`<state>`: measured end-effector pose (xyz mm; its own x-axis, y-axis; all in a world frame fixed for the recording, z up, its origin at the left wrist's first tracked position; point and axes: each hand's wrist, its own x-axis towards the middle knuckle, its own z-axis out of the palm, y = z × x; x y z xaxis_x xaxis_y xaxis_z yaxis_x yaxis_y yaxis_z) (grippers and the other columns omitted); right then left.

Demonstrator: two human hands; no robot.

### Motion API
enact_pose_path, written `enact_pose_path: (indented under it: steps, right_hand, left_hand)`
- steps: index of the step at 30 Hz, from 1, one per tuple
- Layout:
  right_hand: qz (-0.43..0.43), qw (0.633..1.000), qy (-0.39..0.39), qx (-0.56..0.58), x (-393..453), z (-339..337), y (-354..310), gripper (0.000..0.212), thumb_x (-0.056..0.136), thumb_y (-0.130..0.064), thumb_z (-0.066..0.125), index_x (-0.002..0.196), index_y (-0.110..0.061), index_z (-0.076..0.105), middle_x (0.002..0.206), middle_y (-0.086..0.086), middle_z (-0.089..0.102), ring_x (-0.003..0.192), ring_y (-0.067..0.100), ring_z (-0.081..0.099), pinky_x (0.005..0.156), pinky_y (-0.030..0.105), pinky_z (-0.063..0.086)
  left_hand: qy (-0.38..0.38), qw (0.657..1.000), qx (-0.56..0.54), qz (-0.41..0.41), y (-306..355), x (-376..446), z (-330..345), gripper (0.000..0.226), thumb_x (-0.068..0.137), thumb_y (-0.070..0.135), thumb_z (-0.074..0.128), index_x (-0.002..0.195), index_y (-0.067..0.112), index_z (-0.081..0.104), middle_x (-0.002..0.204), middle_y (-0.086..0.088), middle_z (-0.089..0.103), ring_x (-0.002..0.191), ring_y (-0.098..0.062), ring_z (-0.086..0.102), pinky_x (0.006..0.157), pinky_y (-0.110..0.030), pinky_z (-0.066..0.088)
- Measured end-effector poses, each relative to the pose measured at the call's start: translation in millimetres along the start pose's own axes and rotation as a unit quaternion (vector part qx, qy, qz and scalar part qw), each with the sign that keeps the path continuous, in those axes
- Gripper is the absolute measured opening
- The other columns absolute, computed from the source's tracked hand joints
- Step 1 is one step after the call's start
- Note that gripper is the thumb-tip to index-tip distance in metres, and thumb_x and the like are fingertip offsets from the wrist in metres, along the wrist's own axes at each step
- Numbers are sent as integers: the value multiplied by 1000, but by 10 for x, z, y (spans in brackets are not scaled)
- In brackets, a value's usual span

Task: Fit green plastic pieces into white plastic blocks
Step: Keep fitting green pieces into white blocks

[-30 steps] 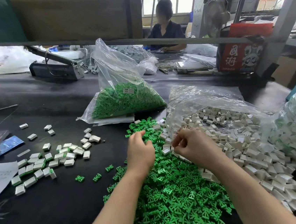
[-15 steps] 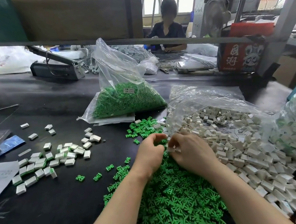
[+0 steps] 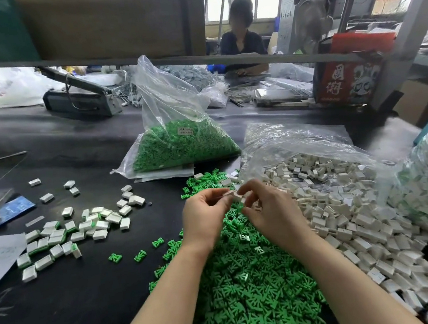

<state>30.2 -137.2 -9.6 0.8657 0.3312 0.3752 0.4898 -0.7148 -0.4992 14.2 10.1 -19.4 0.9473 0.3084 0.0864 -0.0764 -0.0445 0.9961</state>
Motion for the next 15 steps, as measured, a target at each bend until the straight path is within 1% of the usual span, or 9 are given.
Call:
enact_pose_path:
  steps: [2, 3, 5, 7, 10, 13, 15]
  right_hand:
    - [-2, 998, -46, -38, 7, -20, 2, 22, 84, -34, 73, 104, -35, 65, 92, -16, 63, 88, 4, 58, 83, 27, 49]
    - [-8, 996, -75, -56, 11, -29, -5, 19, 83, -40, 73, 102, -37, 67, 94, -16, 61, 92, 6, 56, 88, 28, 47]
    - [-14, 988, -136, -77, 16, -34, -36, 26, 82, -50, 71, 106, -41, 69, 99, -17, 58, 103, 9, 53, 99, 34, 43]
    - [-14, 981, -168, -96, 21, -19, -74, 33, 83, -54, 68, 114, -43, 66, 104, -14, 57, 114, 16, 50, 105, 39, 37]
    - [-22, 983, -139, -118, 16, 4, -93, 27, 86, -49, 67, 111, -39, 67, 112, -8, 63, 114, 17, 52, 105, 35, 36]
    - [-26, 986, -101, -130, -4, 41, -106, 21, 91, -43, 64, 108, -32, 67, 111, -6, 65, 109, 15, 55, 103, 30, 37]
    - [-26, 987, -88, -135, -9, 66, -109, 21, 92, -41, 62, 107, -28, 67, 110, -5, 66, 106, 16, 57, 99, 31, 42]
  left_hand:
    - [20, 1000, -18, -7, 11, 21, -29, 8, 84, 12, 76, 92, 12, 74, 69, 2, 70, 59, 0, 61, 51, -13, 45]
    - [23, 999, -24, -11, 12, 28, -46, 9, 84, 13, 77, 92, 14, 73, 72, -2, 71, 62, -4, 62, 53, -16, 49]
    - [22, 999, -43, -18, 19, 30, -74, 10, 83, 13, 77, 92, 15, 72, 80, -10, 73, 68, -10, 65, 61, -21, 54]
    - [20, 996, -76, -29, 27, 32, -87, 11, 83, 11, 77, 92, 12, 71, 83, -12, 74, 68, -11, 67, 60, -18, 52]
    - [21, 993, -106, -44, 39, 38, -83, 12, 82, 10, 77, 92, 10, 70, 83, -11, 74, 70, -13, 68, 58, -16, 52]
    - [18, 993, -102, -48, 37, 34, -78, 14, 82, 14, 77, 93, 10, 69, 85, -11, 74, 75, -16, 70, 60, -18, 53]
    - [14, 994, -96, -46, 35, 22, -77, 15, 82, 16, 78, 94, 10, 69, 87, -12, 75, 75, -15, 70, 59, -16, 53]
